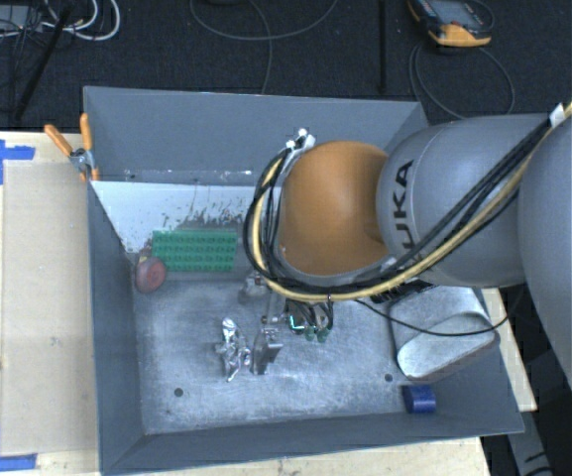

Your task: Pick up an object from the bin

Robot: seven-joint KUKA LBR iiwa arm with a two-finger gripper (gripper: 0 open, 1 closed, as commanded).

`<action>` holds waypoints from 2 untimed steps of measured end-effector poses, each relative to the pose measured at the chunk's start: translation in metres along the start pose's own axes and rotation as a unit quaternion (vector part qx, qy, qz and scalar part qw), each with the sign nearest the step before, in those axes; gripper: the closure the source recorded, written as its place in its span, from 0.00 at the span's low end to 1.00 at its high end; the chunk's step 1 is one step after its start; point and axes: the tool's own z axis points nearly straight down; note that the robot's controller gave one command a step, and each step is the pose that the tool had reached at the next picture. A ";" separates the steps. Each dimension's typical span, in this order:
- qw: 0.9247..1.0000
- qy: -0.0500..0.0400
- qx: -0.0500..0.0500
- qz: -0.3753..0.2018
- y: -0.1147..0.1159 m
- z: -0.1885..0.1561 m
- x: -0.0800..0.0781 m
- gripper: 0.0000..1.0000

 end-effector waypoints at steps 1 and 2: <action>0.998 -0.006 -0.001 -0.056 -0.005 0.092 -0.008 0.00; 0.992 -0.007 0.000 -0.125 0.005 0.090 0.022 0.00</action>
Offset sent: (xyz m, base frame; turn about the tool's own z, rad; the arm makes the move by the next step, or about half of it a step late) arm 0.0056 -0.0062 -0.0918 -0.1130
